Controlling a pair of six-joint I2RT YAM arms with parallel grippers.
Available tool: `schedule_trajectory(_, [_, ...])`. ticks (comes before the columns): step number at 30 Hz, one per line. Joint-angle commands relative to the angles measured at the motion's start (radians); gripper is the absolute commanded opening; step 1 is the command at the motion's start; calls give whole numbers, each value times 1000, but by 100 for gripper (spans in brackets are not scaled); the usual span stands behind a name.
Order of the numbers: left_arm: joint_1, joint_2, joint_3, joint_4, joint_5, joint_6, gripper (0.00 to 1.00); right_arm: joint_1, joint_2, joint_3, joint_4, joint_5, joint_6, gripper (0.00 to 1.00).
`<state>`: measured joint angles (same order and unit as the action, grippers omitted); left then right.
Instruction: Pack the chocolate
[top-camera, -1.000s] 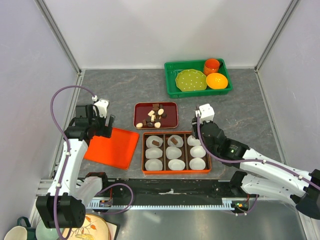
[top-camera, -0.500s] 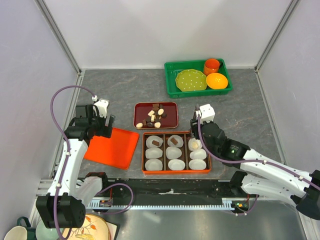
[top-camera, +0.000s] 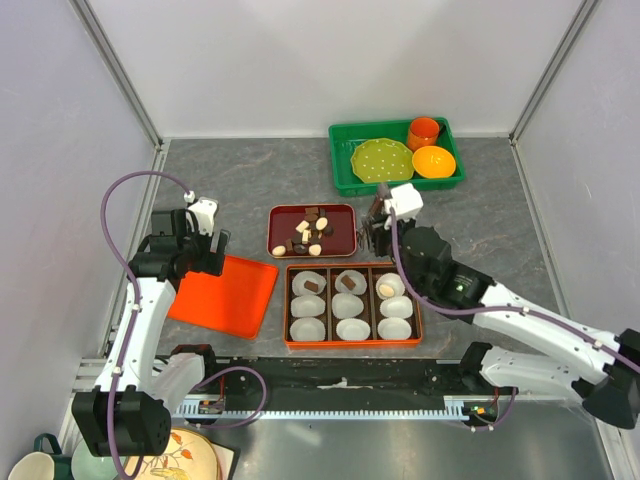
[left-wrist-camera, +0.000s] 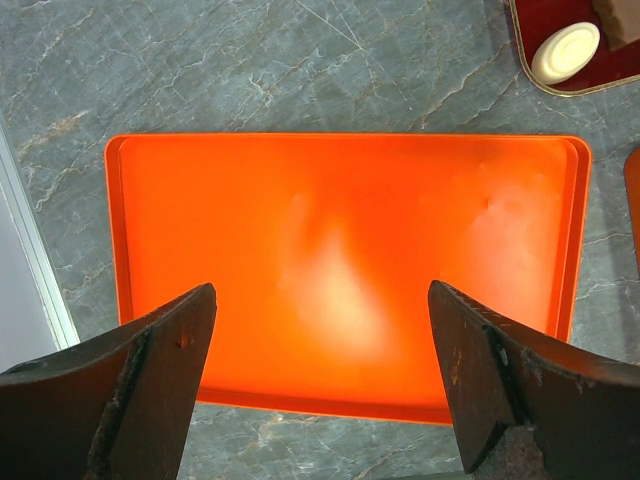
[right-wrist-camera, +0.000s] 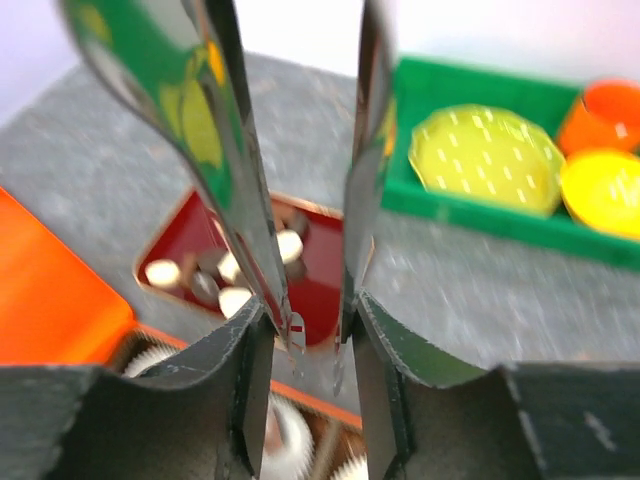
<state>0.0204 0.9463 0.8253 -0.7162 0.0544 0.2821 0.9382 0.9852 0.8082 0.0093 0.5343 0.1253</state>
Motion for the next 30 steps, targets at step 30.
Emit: schedule_trajectory(30, [10, 16, 35, 31, -25, 62, 94, -165, 761, 324, 451, -241, -27, 51])
